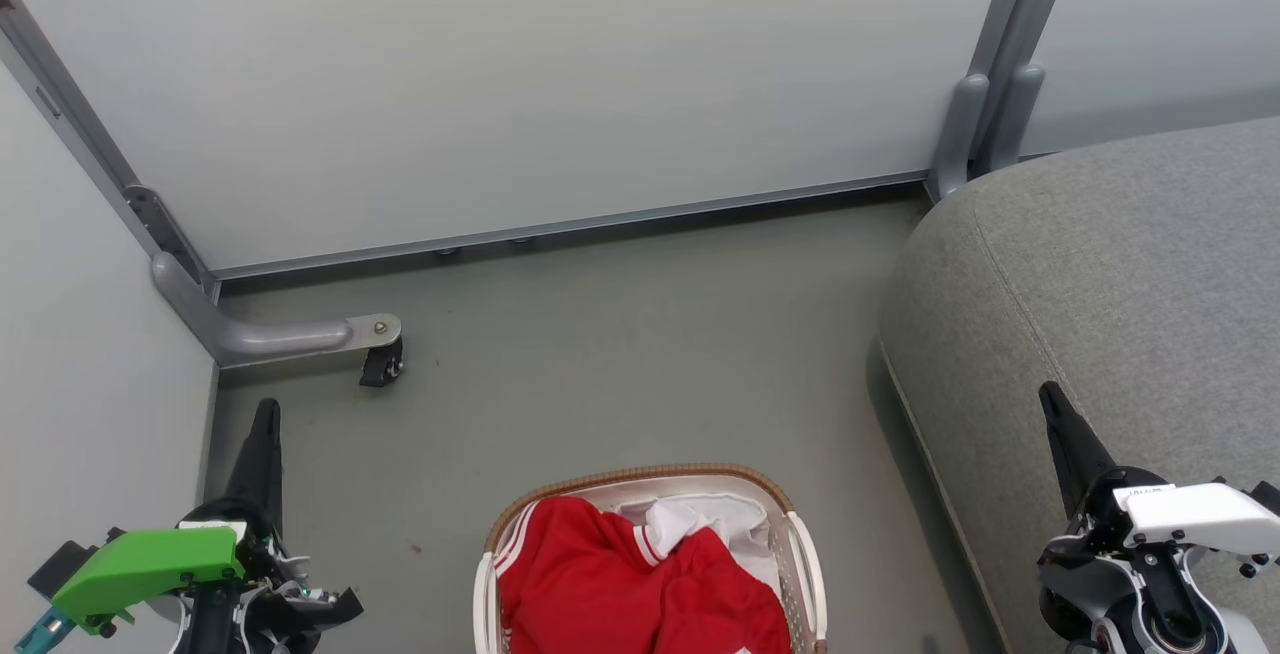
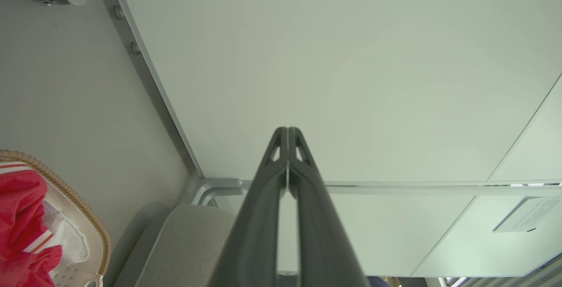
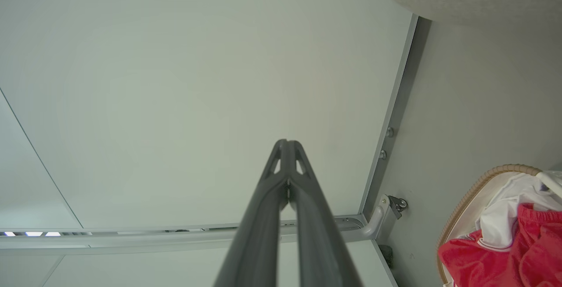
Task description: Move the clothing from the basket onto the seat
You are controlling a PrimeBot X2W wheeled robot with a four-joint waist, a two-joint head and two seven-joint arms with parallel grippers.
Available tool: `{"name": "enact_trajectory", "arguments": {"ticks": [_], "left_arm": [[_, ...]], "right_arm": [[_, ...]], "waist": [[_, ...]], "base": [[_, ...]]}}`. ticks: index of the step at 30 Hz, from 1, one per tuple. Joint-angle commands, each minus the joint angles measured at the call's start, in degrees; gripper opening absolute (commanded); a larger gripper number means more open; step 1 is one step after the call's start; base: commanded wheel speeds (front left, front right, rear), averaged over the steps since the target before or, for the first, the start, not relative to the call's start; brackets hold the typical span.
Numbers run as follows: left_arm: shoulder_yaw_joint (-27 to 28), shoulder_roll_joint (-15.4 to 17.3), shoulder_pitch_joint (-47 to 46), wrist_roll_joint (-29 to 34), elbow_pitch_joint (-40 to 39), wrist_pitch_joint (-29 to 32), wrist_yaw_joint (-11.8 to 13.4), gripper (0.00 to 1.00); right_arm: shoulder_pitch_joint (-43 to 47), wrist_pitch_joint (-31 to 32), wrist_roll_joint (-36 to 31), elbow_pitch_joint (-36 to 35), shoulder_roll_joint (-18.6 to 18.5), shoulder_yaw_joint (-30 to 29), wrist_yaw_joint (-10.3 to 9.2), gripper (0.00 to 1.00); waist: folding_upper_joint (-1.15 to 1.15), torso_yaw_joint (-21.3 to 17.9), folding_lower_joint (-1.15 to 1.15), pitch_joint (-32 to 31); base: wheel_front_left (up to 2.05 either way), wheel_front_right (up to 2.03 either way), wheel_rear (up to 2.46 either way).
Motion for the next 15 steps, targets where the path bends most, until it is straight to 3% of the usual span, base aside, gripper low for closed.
{"name": "enact_trajectory", "arguments": {"ticks": [1, 15], "left_arm": [[0.0, 0.1, -0.7, 0.4, -0.1, 0.1, -0.3, 0.00], [0.0, 0.1, -0.7, 0.4, -0.1, 0.1, -0.3, 0.00]], "right_arm": [[-0.5, 0.1, 0.2, -0.2, -0.3, -0.1, 0.02, 0.00], [-0.5, 0.1, 0.2, -0.2, -0.3, -0.1, 0.02, 0.00]], "waist": [[0.00, 0.0, 0.00, 0.0], [0.00, 0.0, 0.00, 0.0]], "base": [[0.00, 0.00, 0.00], [0.00, 0.00, 0.00]]}}
